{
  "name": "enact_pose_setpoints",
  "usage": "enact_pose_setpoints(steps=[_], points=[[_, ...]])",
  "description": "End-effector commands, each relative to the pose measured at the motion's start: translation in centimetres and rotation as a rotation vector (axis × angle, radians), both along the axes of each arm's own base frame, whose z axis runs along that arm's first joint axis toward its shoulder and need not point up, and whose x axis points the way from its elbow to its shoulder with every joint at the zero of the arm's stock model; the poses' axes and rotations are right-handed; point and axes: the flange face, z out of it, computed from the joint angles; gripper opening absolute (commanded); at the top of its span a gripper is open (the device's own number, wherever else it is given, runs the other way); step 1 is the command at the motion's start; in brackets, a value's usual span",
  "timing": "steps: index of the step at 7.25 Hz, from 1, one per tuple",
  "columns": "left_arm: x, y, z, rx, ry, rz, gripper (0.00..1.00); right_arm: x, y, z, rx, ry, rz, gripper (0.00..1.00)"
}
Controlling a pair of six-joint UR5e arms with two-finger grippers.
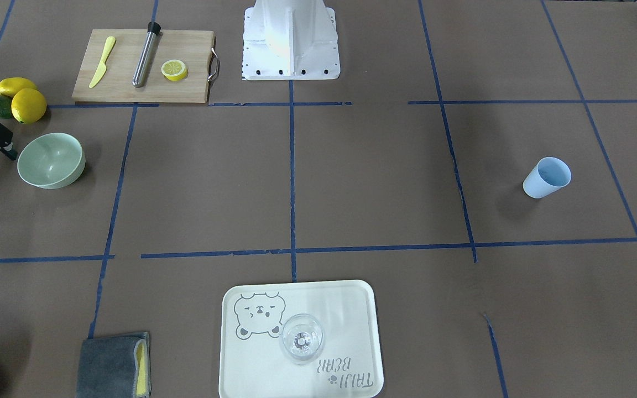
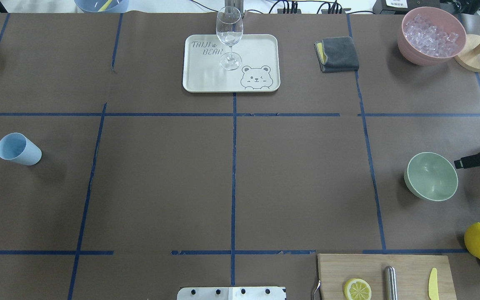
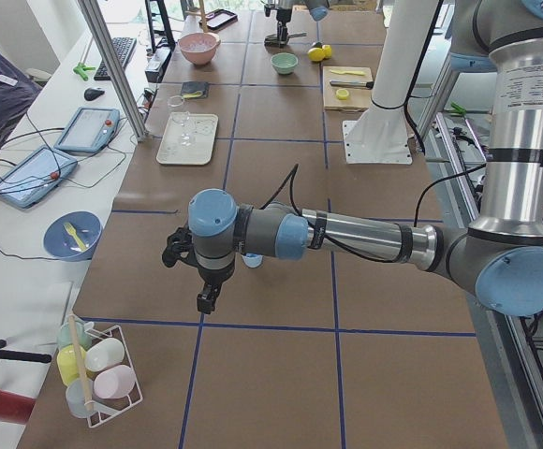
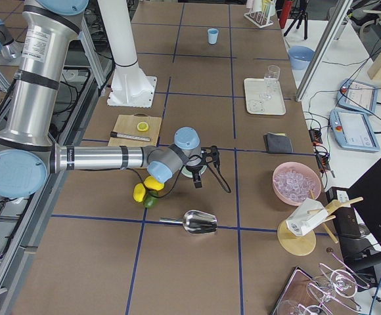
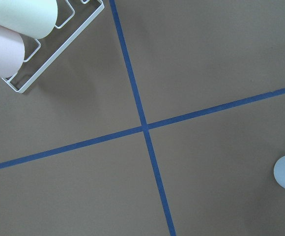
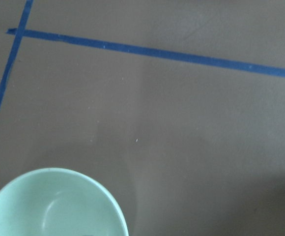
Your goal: Pour ice into bowl
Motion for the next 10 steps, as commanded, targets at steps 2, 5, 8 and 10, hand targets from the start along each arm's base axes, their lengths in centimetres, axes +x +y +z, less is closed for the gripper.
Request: enact_pose_setpoints(steps=[2,5,8,10], points=[[0.0,0.0,0.1,0.001,0.0,0.001,1.0,-4.8,2.1,0.7,-0.012,0.055,0.0,0.67],[0.0,0.0,0.2,-0.002,0.0,0.001,1.0,-5.0,2.3,1.0,-0.007,0.065,-0.015,0.0],[0.0,0.1,0.5,-0.007,0.0,0.001,1.0,-4.8,1.9,0.3,-0.009,0.047,-0.015,0.0],[0.0,0.2,0.7,-0.011,0.0,0.001,1.0,-4.8,-0.6,-2.7,-0.024,0.011,0.002,0.0]])
